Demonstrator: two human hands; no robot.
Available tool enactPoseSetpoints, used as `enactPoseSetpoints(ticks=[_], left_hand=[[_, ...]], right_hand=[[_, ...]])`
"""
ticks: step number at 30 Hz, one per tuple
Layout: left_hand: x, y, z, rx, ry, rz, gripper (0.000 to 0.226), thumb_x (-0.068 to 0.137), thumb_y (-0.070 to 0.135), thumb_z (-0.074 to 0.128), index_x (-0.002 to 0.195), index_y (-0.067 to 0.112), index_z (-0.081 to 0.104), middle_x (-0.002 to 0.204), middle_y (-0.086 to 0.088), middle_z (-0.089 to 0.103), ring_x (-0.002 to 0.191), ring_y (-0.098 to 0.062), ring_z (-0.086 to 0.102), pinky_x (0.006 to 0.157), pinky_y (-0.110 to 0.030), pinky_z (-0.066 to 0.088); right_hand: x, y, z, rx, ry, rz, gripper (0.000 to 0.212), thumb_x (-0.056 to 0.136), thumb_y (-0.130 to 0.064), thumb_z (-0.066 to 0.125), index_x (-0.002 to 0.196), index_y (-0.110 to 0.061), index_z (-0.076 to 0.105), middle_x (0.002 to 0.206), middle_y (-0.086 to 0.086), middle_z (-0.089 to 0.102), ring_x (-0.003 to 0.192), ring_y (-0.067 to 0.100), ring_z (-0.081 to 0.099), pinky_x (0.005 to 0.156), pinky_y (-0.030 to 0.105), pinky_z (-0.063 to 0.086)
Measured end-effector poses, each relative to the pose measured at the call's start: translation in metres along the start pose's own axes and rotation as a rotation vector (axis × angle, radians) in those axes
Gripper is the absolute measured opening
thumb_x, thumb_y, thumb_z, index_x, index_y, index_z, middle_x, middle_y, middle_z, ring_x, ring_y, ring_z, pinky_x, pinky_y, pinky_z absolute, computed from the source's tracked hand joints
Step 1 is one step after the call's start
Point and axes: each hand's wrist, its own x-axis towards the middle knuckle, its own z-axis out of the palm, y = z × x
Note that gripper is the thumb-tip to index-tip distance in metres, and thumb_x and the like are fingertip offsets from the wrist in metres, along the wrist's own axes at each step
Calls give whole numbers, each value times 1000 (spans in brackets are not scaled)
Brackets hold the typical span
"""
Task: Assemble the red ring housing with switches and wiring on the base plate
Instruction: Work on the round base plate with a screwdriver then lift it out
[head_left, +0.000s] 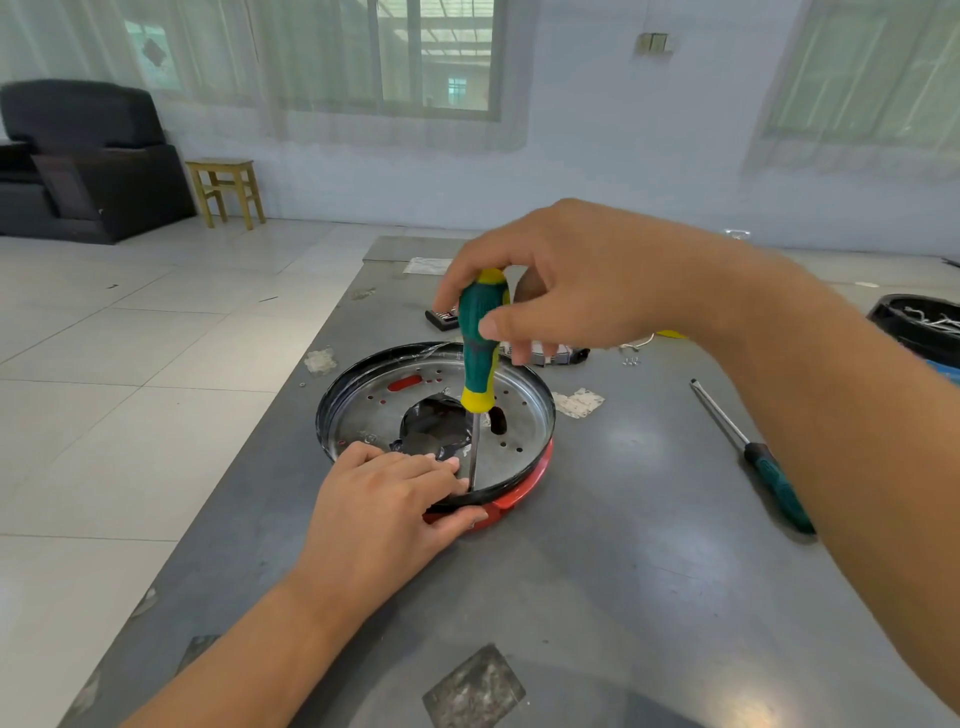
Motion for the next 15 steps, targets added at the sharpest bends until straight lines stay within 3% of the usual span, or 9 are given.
enactPoseSetpoints(ticks=[1,3,6,8,10,12,15], left_hand=[[0,0,0,0,0,2,47,87,69,54,88,33,83,97,16,80,87,-9,78,69,-37,55],[0,-1,0,2,10,5,46,87,69,54,87,33,83,97,16,80,87,-9,77,69,-36,54],[-1,-1,1,-3,11,9,45,87,69,55,86,34,83,98,17,80,86,-8,77,67,-37,53],[-1,-1,1,-6,8,7,45,87,69,55,86,34,82,99,17,80,86,-8,77,66,-38,53],[-1,-1,2,-1,17,13,45,87,69,55,86,34,82,99,17,80,86,-9,77,66,-37,52],[0,-1,2,-5,16,14,46,88,70,54,86,33,82,98,17,80,86,-9,77,66,-37,53],[0,-1,1,-4,14,13,47,87,70,53,86,34,83,99,17,80,86,-8,77,65,-38,53]], right_hand=[[-1,-2,-1,-7,15,1,21,97,-29,66,113,-42,68,67,-33,67,60,-3,69,52,2,41],[0,-5,3,-114,96,1,10,95,-43,65,102,-37,69,62,-18,66,58,5,66,49,11,41],[3,-5,26,-374,254,71,47,96,-67,46,81,-25,57,59,-6,50,57,13,50,51,29,30],[3,-6,34,-491,336,110,54,97,-72,35,81,-24,52,64,-6,51,59,13,49,52,29,27],[3,-4,29,-463,273,90,49,98,-72,33,103,-31,58,87,-10,60,77,16,57,60,31,35],[1,-1,14,-237,71,66,40,99,-62,46,132,-40,51,108,-17,64,92,9,62,72,28,44],[-6,-2,-1,65,-69,38,25,99,-38,61,123,-46,62,90,-25,71,77,0,72,63,12,52]])
